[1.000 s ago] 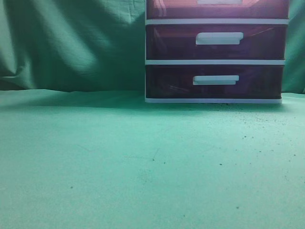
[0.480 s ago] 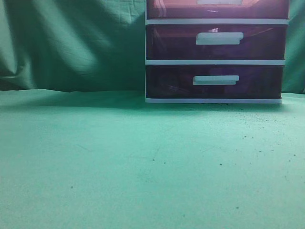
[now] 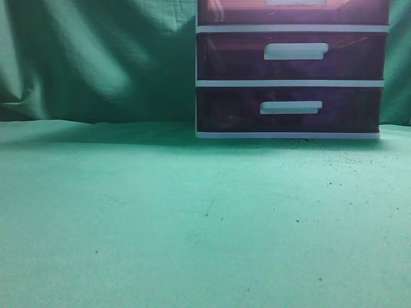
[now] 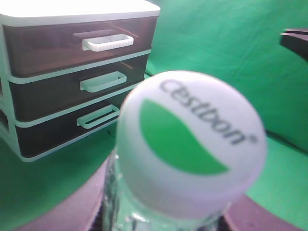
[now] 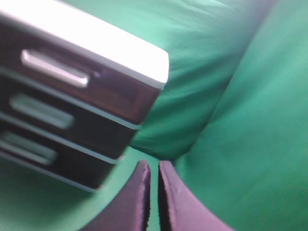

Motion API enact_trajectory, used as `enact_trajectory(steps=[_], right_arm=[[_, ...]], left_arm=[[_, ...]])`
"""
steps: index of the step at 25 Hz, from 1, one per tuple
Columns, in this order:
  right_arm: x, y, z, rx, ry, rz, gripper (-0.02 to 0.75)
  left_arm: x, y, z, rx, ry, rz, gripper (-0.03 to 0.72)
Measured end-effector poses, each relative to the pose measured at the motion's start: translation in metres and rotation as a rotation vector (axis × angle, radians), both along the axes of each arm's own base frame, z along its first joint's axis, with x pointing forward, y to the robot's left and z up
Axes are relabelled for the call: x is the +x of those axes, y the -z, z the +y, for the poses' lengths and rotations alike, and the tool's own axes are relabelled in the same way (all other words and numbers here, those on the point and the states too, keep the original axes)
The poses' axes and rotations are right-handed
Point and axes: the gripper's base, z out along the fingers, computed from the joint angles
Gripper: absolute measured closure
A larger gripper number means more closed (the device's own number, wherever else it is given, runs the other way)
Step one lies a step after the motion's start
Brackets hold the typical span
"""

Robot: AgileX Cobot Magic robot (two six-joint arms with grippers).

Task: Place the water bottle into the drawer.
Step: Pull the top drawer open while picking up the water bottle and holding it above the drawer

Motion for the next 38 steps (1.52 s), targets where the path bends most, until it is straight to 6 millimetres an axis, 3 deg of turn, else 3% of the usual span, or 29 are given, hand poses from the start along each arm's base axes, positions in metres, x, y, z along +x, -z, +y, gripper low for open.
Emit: enact_trajectory(steps=[2, 6, 12, 16, 17, 24, 33, 38], right_arm=[[0.025, 0.001, 0.003, -0.233, -0.037, 0.007, 0.691], [0.070, 0.012, 0.023, -0.530, -0.115, -0.082, 0.691], [0.127, 0.042, 0.061, -0.695, -0.189, -0.142, 0.426], [0.165, 0.053, 0.075, -0.739, -0.210, -0.143, 0.410], [0.174, 0.055, 0.078, -0.750, -0.211, -0.145, 0.369], [0.221, 0.064, 0.095, -0.828, -0.248, -0.173, 0.384], [0.259, 0.083, 0.108, -0.873, -0.277, -0.176, 0.384], [0.266, 0.085, 0.111, -0.891, -0.274, -0.199, 0.623]], left_arm=[[0.000, 0.000, 0.000, 0.000, -0.002, -0.001, 0.405], [0.001, 0.000, 0.001, -0.001, -0.018, -0.003, 0.405], [0.007, 0.004, 0.000, 0.005, -0.031, 0.010, 0.405], [0.011, 0.008, -0.001, 0.012, -0.032, 0.027, 0.405], [0.012, 0.009, -0.001, 0.013, -0.032, 0.031, 0.405], [0.017, 0.014, -0.003, 0.021, -0.032, 0.054, 0.405], [0.017, 0.014, -0.003, 0.022, -0.032, 0.055, 0.405], [0.017, 0.014, -0.003, 0.023, -0.032, 0.054, 0.405]])
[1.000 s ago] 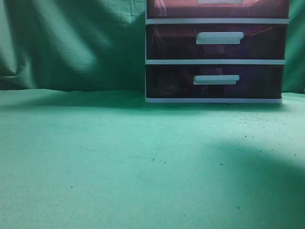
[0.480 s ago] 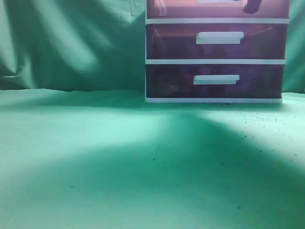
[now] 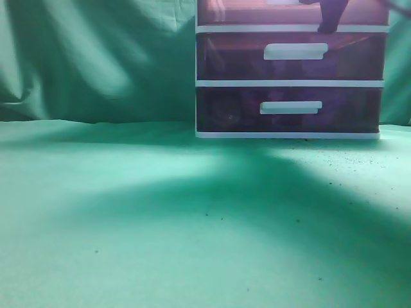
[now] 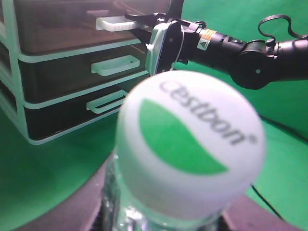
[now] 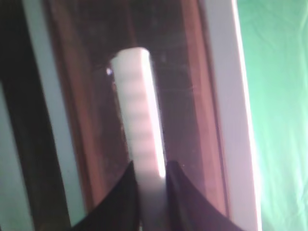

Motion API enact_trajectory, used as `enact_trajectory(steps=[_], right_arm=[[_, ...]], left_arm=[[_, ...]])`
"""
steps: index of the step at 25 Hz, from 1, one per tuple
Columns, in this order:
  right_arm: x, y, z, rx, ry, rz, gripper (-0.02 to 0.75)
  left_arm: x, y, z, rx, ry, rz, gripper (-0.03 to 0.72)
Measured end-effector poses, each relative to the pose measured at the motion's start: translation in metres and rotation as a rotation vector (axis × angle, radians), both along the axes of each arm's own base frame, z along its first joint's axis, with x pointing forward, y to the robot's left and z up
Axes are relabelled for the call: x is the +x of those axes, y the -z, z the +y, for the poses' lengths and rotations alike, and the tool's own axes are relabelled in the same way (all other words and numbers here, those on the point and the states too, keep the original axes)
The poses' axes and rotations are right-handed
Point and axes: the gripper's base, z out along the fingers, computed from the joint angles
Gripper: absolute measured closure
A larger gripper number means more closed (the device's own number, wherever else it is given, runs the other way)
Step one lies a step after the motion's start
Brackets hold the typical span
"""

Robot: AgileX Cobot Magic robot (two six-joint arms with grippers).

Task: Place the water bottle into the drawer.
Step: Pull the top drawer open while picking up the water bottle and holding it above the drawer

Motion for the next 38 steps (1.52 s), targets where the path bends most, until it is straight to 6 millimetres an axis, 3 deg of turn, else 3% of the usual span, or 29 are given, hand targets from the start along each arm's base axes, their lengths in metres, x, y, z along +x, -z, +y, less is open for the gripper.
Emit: enact_trajectory(steps=[6, 13, 19, 32, 35, 38], right_arm=[[-0.011, -0.003, -0.002, -0.069, -0.018, -0.010, 0.638], [-0.076, -0.004, -0.014, -0.098, -0.042, 0.038, 0.638], [-0.125, -0.002, -0.009, -0.094, -0.102, 0.059, 0.638], [-0.136, 0.000, -0.010, -0.163, -0.112, 0.101, 0.638], [-0.137, 0.000, -0.011, -0.163, -0.112, 0.101, 0.638], [-0.137, 0.000, -0.011, -0.162, -0.111, 0.103, 0.638]], left_arm=[[0.001, 0.000, 0.001, 0.012, -0.014, -0.018, 0.405], [0.004, -0.001, 0.003, 0.018, -0.046, -0.031, 0.405], [0.004, -0.001, 0.003, 0.018, -0.048, -0.032, 0.405], [0.004, -0.002, 0.003, 0.017, -0.048, -0.036, 0.405], [0.007, -0.017, 0.002, 0.001, -0.048, -0.078, 0.405], [0.016, -0.051, -0.002, -0.031, -0.044, -0.162, 0.405]])
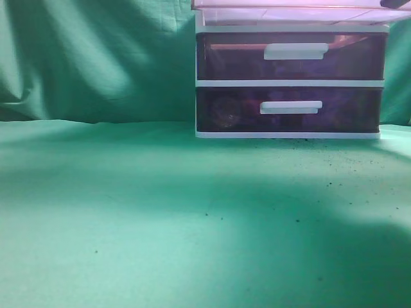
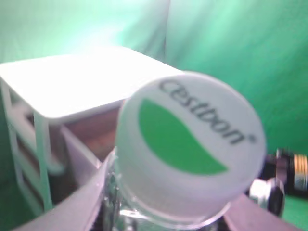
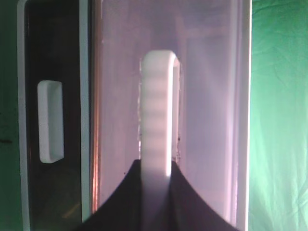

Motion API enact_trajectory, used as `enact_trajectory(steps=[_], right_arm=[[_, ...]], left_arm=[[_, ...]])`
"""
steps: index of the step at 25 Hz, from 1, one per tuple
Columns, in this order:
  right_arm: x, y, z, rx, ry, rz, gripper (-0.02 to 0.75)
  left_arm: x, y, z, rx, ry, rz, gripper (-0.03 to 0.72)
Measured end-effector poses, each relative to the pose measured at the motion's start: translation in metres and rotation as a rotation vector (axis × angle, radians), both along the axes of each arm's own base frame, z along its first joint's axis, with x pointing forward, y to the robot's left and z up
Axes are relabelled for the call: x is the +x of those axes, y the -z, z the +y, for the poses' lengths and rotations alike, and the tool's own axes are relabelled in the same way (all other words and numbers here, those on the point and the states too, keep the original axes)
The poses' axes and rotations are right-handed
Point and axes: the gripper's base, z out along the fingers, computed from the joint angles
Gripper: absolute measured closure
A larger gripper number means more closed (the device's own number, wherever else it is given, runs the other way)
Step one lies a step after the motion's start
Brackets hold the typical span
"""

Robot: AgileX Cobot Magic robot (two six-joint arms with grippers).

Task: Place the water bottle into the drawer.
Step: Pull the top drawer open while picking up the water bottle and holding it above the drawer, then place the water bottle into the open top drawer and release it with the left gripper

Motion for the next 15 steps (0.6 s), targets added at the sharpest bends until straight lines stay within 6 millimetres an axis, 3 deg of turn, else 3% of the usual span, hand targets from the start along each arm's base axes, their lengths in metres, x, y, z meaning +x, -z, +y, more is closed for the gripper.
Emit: enact_trajectory(steps=[3, 8, 11, 15], right_arm=[[0.001, 0.001, 0.000, -0.002, 0.000, 0.004, 0.638], [0.002, 0.003, 0.001, -0.001, 0.001, 0.007, 0.638], [0.002, 0.004, 0.001, 0.002, 0.003, 0.010, 0.638], [0.003, 0.005, 0.001, 0.006, 0.004, 0.009, 0.638]], left_arm=[[0.016, -0.042, -0.007, -0.034, 0.020, -0.101, 0.405], [0.054, -0.082, -0.028, -0.069, 0.114, -0.182, 0.405], [0.083, -0.082, -0.050, -0.079, 0.183, -0.176, 0.405], [0.123, -0.055, -0.084, -0.036, 0.230, -0.136, 0.405]])
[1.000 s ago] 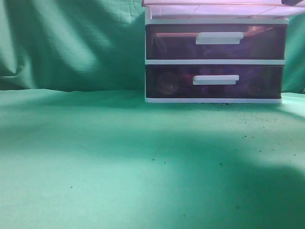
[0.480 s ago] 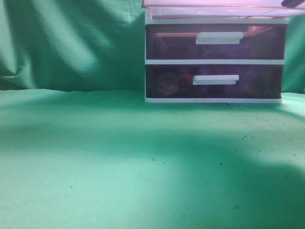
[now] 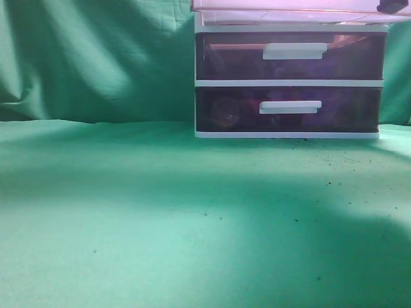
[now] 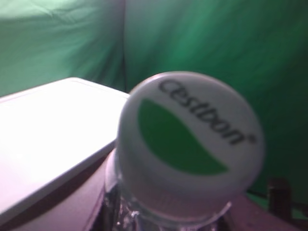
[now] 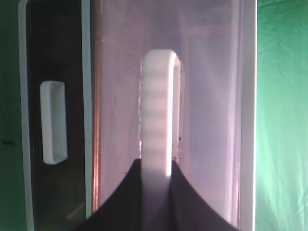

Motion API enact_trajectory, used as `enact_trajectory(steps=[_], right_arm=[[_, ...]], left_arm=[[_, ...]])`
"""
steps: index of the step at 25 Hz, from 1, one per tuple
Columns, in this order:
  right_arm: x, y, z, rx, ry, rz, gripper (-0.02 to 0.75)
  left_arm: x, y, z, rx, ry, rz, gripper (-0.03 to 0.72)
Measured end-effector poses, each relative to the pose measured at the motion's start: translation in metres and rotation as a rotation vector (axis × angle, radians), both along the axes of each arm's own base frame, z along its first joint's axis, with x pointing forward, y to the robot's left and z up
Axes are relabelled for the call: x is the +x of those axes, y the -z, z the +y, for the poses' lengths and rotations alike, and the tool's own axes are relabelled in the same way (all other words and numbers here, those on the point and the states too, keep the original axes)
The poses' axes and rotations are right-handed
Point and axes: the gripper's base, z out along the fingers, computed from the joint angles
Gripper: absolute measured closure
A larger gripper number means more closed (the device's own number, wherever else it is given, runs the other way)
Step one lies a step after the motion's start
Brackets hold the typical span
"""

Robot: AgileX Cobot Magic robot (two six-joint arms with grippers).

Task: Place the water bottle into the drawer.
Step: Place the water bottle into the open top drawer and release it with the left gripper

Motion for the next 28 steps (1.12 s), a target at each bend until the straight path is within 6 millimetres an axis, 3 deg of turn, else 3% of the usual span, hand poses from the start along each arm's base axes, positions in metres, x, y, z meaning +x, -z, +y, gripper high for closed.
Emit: enact_trajectory(steps=[6, 11, 13, 15, 18, 20, 24, 26, 28], right_arm=[[0.000, 0.000, 0.000, 0.013, 0.010, 0.006, 0.638], [0.000, 0.000, -0.001, 0.020, 0.015, 0.008, 0.638], [0.001, 0.000, -0.001, 0.021, 0.015, 0.009, 0.638], [0.001, 0.000, -0.001, 0.021, 0.015, 0.009, 0.638], [0.000, 0.001, -0.001, 0.009, 0.012, 0.015, 0.638], [0.001, 0.004, 0.000, 0.003, 0.011, 0.023, 0.638], [0.001, 0.004, 0.000, 0.004, 0.012, 0.023, 0.638], [0.001, 0.004, 0.000, 0.004, 0.012, 0.023, 0.638], [0.001, 0.004, 0.000, 0.004, 0.012, 0.023, 0.638]], left_arm=[[0.044, 0.054, -0.018, 0.041, -0.032, 0.107, 0.405], [0.058, 0.077, -0.023, 0.060, -0.044, 0.151, 0.405], [0.059, 0.078, -0.023, 0.059, -0.054, 0.151, 0.405], [0.060, 0.078, -0.023, 0.059, -0.056, 0.151, 0.312], [0.060, 0.077, -0.023, 0.057, -0.060, 0.148, 0.111], [0.060, 0.077, -0.023, 0.058, -0.057, 0.149, 0.035], [0.059, 0.076, -0.024, 0.057, -0.055, 0.147, 0.042], [0.058, 0.076, -0.026, 0.058, -0.048, 0.147, 0.134], [0.054, 0.076, -0.032, 0.059, -0.035, 0.146, 0.120]])
